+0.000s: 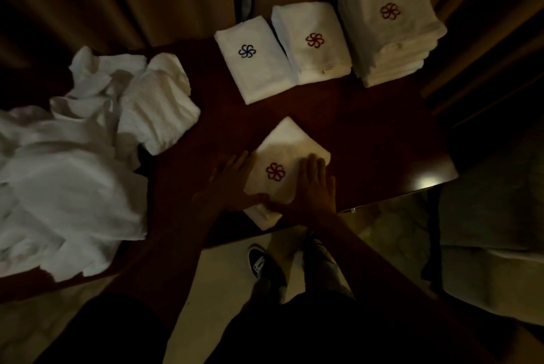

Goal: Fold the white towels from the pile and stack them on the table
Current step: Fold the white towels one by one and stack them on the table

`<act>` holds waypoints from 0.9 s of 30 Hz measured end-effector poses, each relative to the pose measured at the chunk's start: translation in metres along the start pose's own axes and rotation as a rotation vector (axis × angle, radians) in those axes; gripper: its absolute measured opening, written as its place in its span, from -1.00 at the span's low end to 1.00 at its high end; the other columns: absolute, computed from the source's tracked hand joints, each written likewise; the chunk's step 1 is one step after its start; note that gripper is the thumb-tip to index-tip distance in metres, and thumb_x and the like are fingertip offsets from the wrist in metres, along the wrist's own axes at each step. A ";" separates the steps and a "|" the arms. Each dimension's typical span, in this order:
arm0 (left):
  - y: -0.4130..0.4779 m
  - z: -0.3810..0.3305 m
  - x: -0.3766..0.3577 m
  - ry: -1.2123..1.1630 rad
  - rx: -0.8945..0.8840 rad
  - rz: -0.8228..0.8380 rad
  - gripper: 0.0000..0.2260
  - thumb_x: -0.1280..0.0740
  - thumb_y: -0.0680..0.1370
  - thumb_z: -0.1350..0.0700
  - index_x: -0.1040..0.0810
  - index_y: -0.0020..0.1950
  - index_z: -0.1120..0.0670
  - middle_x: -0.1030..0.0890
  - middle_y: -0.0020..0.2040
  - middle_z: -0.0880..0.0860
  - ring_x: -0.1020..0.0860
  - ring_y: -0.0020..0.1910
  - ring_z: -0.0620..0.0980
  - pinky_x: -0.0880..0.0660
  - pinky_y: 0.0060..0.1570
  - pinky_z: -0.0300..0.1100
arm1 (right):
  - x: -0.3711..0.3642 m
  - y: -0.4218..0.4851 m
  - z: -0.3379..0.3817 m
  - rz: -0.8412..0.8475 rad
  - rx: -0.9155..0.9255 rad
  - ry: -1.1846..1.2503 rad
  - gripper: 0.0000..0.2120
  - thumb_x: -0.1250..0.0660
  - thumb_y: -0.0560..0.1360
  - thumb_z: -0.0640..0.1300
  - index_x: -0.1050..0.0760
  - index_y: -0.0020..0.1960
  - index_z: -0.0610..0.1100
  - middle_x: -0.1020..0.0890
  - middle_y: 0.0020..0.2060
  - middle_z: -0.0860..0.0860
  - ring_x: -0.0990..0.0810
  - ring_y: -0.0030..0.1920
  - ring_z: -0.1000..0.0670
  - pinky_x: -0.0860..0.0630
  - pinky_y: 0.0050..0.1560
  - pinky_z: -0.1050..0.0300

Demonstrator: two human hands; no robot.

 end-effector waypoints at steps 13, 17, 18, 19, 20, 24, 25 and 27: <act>-0.002 -0.003 -0.001 -0.014 0.117 -0.001 0.12 -0.35 0.26 -0.54 0.08 0.63 -0.09 -0.02 0.62 0.04 0.00 0.59 0.18 -0.07 0.50 0.25 | -0.013 0.005 -0.009 0.076 0.071 0.032 0.36 -0.30 0.20 0.61 0.39 0.59 -0.04 0.41 0.56 -0.09 0.41 0.55 -0.16 0.17 0.50 -0.43; 0.001 -0.007 0.025 -0.222 0.016 -0.094 -0.25 -0.19 0.53 -0.41 -0.20 0.54 0.04 -0.56 0.30 0.14 -0.56 0.23 0.11 -0.50 0.24 0.02 | -0.001 -0.009 -0.023 -0.174 0.088 0.188 0.18 -0.25 0.25 0.55 0.12 0.64 -0.01 0.13 0.62 -0.12 0.11 0.60 -0.18 -0.08 0.48 -0.33; 0.003 -0.011 0.029 -0.198 -0.049 -0.114 -0.45 -0.10 0.65 -0.26 -0.27 0.47 0.10 -0.64 0.13 0.17 -0.64 0.04 0.12 -0.58 0.05 -0.04 | 0.001 -0.011 -0.028 -0.242 0.028 0.250 0.09 -0.28 0.29 0.51 -0.01 0.63 -0.01 -0.03 0.60 -0.13 -0.05 0.57 -0.20 -0.21 0.44 -0.27; 0.005 -0.013 0.033 -0.250 -0.016 -0.105 -0.49 -0.02 0.69 -0.21 -0.32 0.44 0.15 -0.65 0.08 0.19 -0.65 0.00 0.16 -0.56 -0.01 -0.05 | -0.001 -0.010 -0.033 -0.277 -0.054 0.340 0.00 -0.32 0.34 0.46 -0.12 0.60 -0.01 -0.20 0.55 -0.10 -0.20 0.52 -0.19 -0.33 0.38 -0.20; 0.002 -0.019 0.038 -0.219 0.068 -0.093 -0.43 -0.01 0.66 -0.25 -0.35 0.43 0.16 -0.60 0.19 0.21 -0.60 0.13 0.18 -0.50 0.11 -0.02 | -0.004 -0.009 -0.037 -0.252 -0.157 0.465 -0.10 -0.34 0.38 0.43 -0.21 0.55 -0.01 -0.37 0.46 -0.06 -0.35 0.44 -0.16 -0.45 0.30 -0.14; 0.008 -0.018 0.010 -0.205 0.140 0.063 -0.33 -0.26 0.61 -0.18 -0.17 0.59 0.16 -0.25 0.56 0.18 -0.28 0.50 0.19 -0.22 0.45 0.00 | -0.022 -0.010 -0.043 -0.005 -0.388 0.847 -0.37 -0.38 0.51 0.22 -0.39 0.43 -0.12 -0.60 0.25 -0.09 -0.63 0.18 -0.15 -0.66 0.04 -0.09; 0.008 -0.019 0.008 -0.291 0.144 0.038 -0.30 -0.30 0.60 -0.17 -0.15 0.60 0.16 -0.24 0.57 0.18 -0.27 0.51 0.18 -0.21 0.47 0.01 | -0.023 -0.011 -0.044 0.002 -0.383 0.858 -0.37 -0.40 0.51 0.17 -0.35 0.45 -0.12 -0.57 0.27 -0.10 -0.61 0.19 -0.16 -0.66 0.05 -0.14; 0.007 -0.025 0.010 -0.339 0.126 -0.052 -0.27 -0.35 0.57 -0.16 -0.15 0.60 0.14 -0.23 0.57 0.16 -0.26 0.51 0.18 -0.21 0.48 0.03 | -0.020 -0.013 -0.043 -0.031 -0.382 0.882 -0.36 -0.42 0.52 0.08 -0.28 0.48 -0.12 -0.53 0.31 -0.11 -0.57 0.24 -0.18 -0.64 0.08 -0.21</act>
Point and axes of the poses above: each hand's wrist, its own y-axis towards the middle knuckle, its own x-axis out of the back of the hand, z = x × y, the point moved 4 cm from there along y, towards the middle knuckle
